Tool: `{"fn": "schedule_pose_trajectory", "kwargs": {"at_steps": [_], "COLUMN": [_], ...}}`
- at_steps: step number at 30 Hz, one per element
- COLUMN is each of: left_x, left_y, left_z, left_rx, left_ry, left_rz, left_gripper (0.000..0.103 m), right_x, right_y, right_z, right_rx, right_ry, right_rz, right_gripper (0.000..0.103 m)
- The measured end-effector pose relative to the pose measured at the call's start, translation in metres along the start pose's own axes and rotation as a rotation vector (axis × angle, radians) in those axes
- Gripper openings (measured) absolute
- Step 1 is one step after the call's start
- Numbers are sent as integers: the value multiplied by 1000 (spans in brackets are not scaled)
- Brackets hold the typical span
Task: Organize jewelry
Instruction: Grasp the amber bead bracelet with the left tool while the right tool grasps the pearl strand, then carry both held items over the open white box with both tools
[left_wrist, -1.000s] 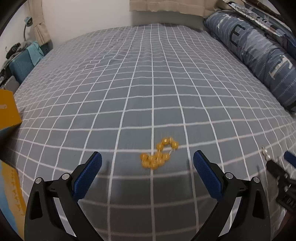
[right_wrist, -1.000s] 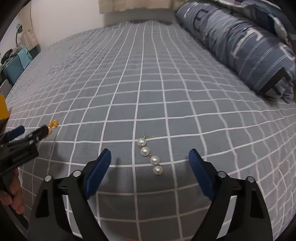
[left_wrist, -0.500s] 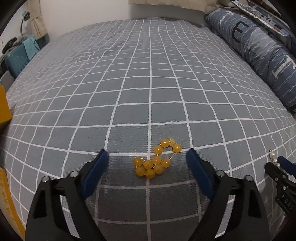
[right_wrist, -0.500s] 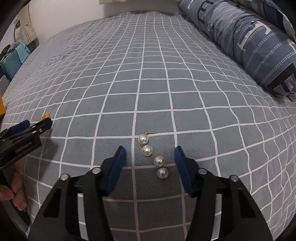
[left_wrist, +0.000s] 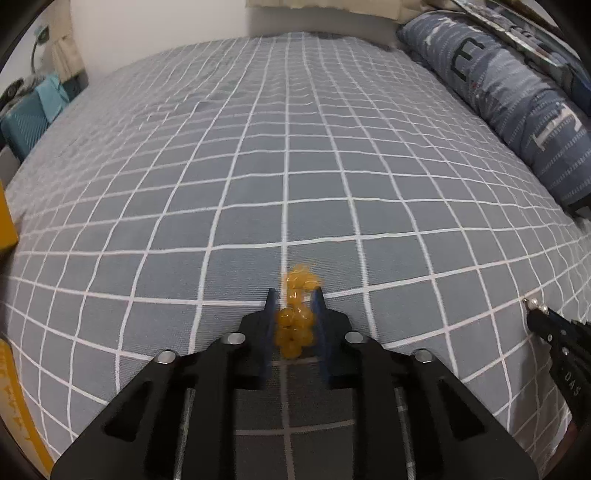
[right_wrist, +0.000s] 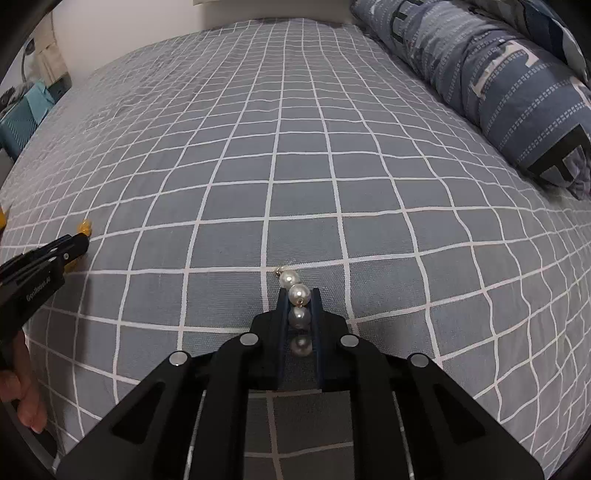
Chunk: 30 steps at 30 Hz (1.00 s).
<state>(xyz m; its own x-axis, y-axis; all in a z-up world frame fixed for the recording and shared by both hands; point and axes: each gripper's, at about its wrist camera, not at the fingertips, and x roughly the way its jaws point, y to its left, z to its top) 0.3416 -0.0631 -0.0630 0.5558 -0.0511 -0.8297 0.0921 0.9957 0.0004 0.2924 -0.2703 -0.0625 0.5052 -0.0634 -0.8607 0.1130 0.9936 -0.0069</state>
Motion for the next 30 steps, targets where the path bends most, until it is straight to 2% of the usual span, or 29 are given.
{"fn": "schedule_pose_trajectory", "kwargs": {"at_steps": [7,30], "left_x": [-4,-44], "left_y": [0,-9], "left_z": [0,-2], "left_rx": [0,1], "left_ry": [-17,-66], "left_rz": [-4,-5], "left_gripper": [9,9], "right_x": [-3,-46], "right_y": [-1,-3], "right_z": [0,0], "right_rx": [7,24], "right_ry": [-8,-65], "right_rz": [1,15], "right_gripper": [10,10]}}
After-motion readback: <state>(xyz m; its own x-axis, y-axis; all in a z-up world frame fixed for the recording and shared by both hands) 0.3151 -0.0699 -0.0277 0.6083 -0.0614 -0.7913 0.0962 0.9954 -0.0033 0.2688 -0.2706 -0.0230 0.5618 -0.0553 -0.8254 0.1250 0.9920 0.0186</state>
